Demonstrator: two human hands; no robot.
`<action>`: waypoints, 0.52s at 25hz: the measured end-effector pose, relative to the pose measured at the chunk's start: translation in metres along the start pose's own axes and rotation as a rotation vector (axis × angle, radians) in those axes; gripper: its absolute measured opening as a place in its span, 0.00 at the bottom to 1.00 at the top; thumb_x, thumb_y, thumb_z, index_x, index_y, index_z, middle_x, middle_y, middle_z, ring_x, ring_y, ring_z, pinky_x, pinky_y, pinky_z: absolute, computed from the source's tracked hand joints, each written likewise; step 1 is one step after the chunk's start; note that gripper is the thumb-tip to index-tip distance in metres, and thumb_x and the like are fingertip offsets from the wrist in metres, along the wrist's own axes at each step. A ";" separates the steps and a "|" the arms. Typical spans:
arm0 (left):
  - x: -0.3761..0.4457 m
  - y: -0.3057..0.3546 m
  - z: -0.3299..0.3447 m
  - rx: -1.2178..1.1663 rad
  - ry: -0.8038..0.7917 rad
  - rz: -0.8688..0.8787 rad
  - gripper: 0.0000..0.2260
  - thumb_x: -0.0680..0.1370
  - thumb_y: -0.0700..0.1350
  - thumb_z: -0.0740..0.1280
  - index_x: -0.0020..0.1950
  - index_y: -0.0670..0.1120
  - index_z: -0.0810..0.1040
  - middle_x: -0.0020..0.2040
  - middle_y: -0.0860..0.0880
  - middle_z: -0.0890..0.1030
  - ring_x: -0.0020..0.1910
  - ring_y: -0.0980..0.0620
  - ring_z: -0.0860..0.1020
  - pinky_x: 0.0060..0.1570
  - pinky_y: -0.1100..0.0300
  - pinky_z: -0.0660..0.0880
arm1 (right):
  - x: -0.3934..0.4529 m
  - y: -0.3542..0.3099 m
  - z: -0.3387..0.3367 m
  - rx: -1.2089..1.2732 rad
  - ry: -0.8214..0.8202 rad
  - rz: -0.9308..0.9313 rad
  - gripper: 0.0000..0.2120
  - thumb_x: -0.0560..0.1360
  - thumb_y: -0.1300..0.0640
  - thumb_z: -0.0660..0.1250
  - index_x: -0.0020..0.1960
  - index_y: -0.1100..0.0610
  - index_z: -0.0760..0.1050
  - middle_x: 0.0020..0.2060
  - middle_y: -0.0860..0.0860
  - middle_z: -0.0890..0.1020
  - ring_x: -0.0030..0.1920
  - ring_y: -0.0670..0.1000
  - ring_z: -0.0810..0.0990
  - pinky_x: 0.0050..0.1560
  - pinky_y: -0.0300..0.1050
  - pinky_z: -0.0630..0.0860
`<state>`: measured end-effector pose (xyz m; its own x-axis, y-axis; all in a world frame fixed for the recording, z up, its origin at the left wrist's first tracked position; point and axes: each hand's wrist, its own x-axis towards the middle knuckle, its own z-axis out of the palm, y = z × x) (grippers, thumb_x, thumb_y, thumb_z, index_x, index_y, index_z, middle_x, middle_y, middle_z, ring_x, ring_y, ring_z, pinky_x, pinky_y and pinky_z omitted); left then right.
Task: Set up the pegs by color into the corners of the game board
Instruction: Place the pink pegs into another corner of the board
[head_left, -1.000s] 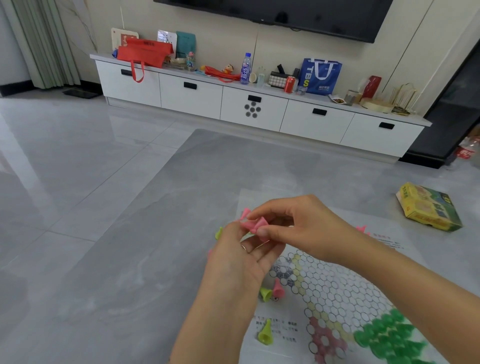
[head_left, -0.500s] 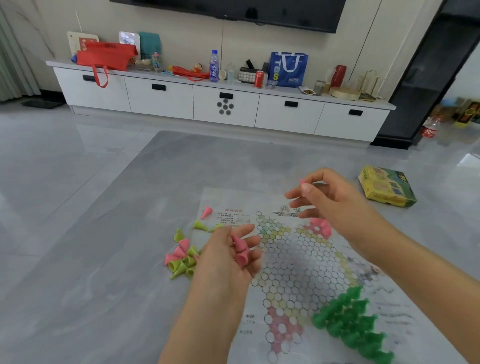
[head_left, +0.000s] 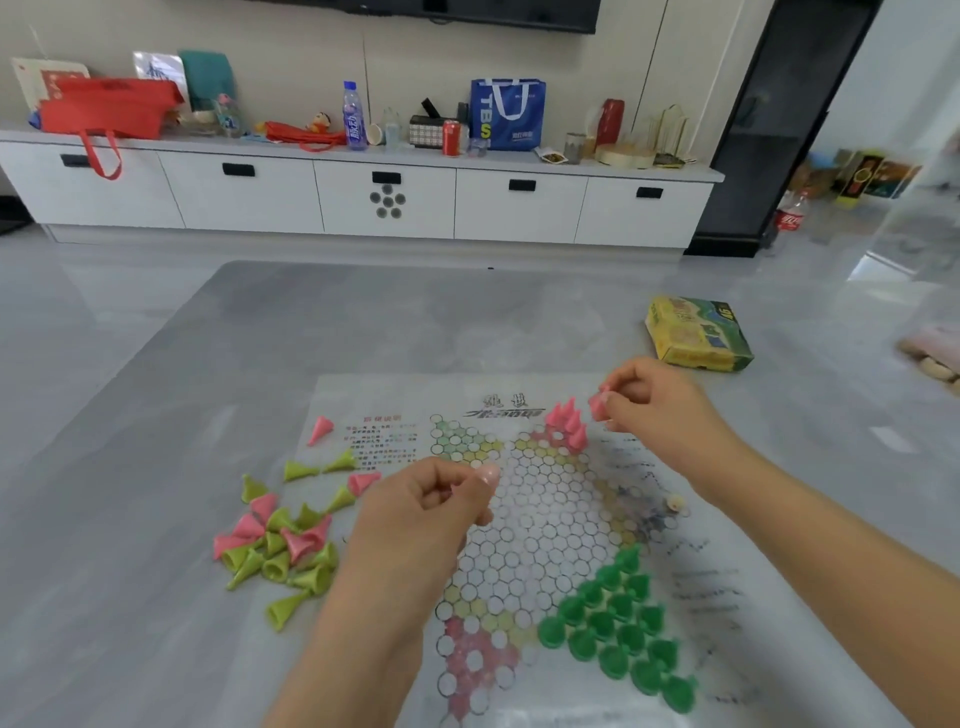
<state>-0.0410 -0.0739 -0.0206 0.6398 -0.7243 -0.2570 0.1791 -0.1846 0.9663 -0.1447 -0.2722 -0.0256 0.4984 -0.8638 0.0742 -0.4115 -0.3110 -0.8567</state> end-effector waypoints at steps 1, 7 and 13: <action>0.001 0.000 0.002 0.026 0.010 0.008 0.10 0.72 0.49 0.68 0.34 0.46 0.78 0.27 0.50 0.72 0.23 0.56 0.62 0.24 0.67 0.63 | 0.002 0.000 0.002 -0.052 -0.008 -0.053 0.02 0.71 0.64 0.66 0.43 0.59 0.75 0.40 0.54 0.83 0.42 0.50 0.81 0.46 0.40 0.78; 0.002 0.003 0.008 0.083 0.053 0.036 0.09 0.77 0.48 0.62 0.44 0.54 0.81 0.32 0.57 0.74 0.37 0.52 0.76 0.55 0.50 0.73 | 0.012 -0.005 0.022 -0.151 -0.085 -0.173 0.03 0.73 0.65 0.64 0.43 0.58 0.73 0.31 0.46 0.81 0.27 0.47 0.79 0.32 0.39 0.78; 0.006 0.001 0.006 0.050 0.065 0.006 0.10 0.78 0.44 0.60 0.48 0.53 0.81 0.36 0.51 0.74 0.30 0.54 0.71 0.33 0.60 0.69 | 0.028 -0.009 0.032 -0.641 -0.210 -0.392 0.03 0.73 0.56 0.66 0.44 0.55 0.75 0.43 0.47 0.74 0.37 0.44 0.73 0.38 0.41 0.73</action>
<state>-0.0416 -0.0821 -0.0208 0.6879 -0.6815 -0.2498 0.1386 -0.2144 0.9668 -0.1030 -0.2807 -0.0326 0.8060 -0.5704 0.1581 -0.5043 -0.8017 -0.3209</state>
